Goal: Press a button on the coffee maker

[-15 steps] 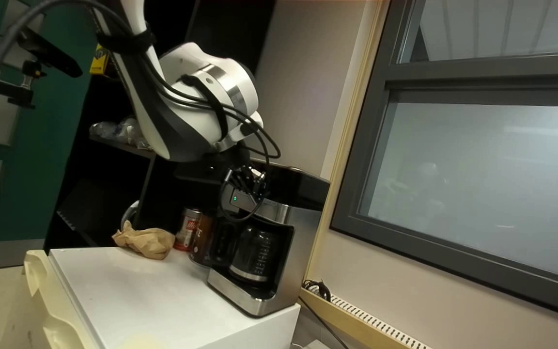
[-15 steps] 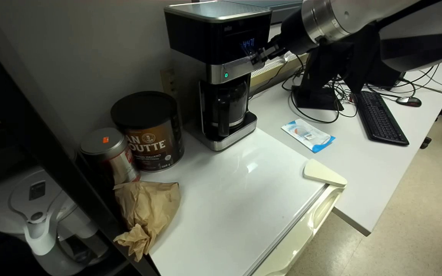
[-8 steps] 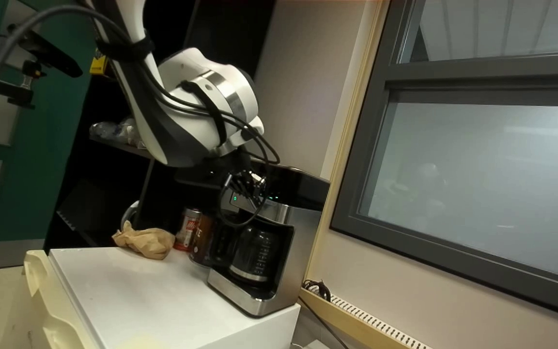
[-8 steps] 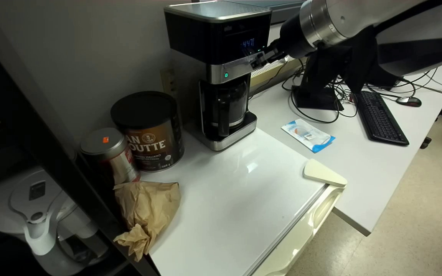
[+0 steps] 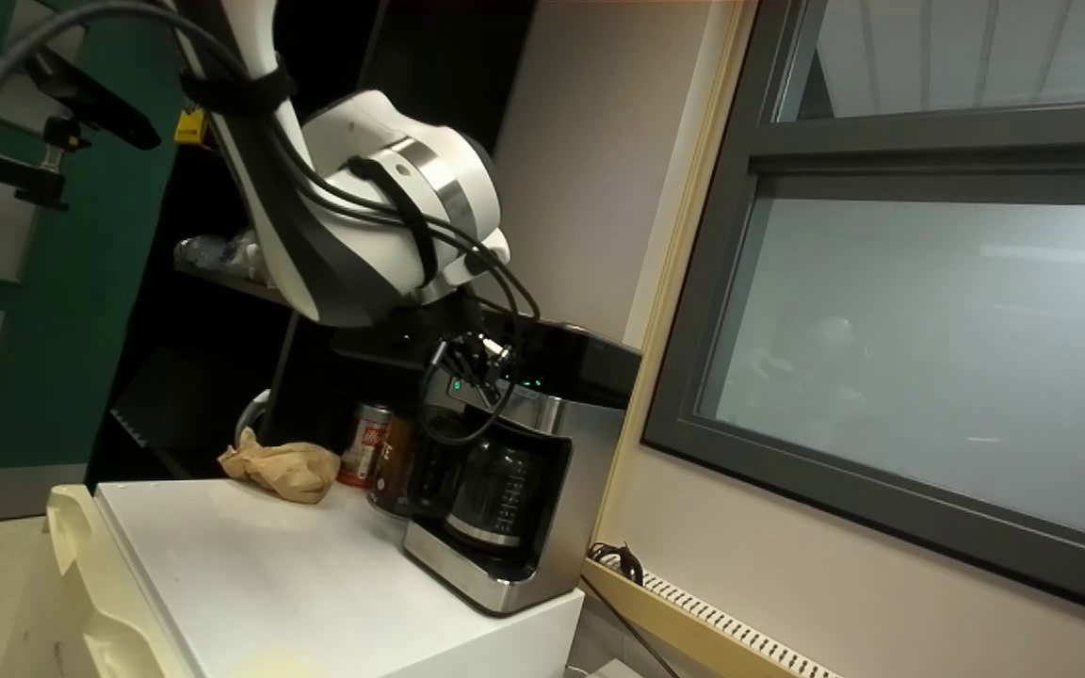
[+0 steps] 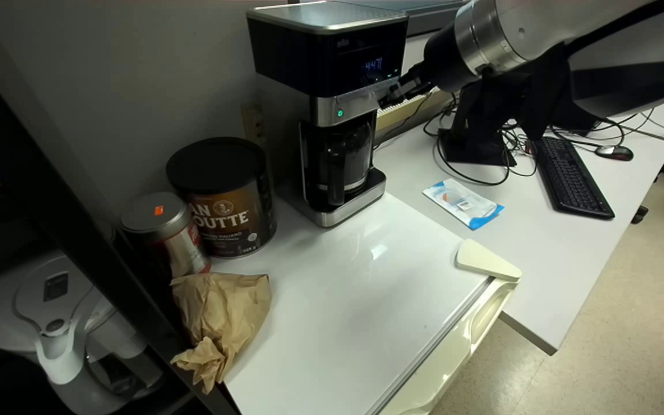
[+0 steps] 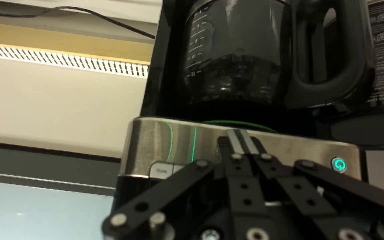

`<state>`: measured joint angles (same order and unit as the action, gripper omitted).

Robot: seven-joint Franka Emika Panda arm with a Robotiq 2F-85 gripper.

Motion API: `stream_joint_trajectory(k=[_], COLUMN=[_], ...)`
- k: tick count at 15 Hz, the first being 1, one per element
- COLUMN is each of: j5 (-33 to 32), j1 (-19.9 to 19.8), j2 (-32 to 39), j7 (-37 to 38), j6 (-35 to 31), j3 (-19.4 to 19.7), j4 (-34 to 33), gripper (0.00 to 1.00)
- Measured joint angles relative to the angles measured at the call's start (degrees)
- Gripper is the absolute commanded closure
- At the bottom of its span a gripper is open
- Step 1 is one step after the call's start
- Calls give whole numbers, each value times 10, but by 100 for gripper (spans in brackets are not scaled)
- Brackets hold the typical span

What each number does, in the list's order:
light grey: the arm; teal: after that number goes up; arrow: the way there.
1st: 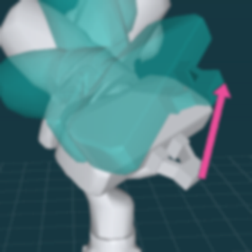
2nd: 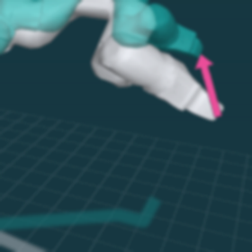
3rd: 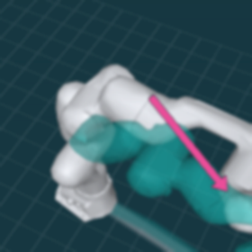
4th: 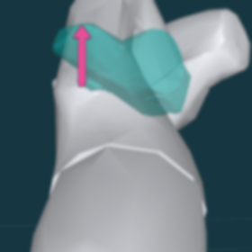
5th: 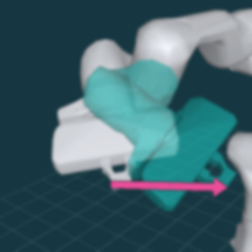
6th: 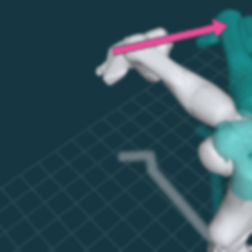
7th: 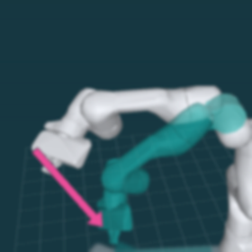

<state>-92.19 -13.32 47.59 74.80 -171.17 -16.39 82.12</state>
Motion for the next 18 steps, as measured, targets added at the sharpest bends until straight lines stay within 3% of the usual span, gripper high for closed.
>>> stream_joint_trajectory(k=[8, 18], j5=[-70, -201], j1=[-17, -38], j2=[-79, -188], j7=[38, 154], j6=[-53, -68], j3=[0, -10], j4=[102, 206], gripper=[99, 99])
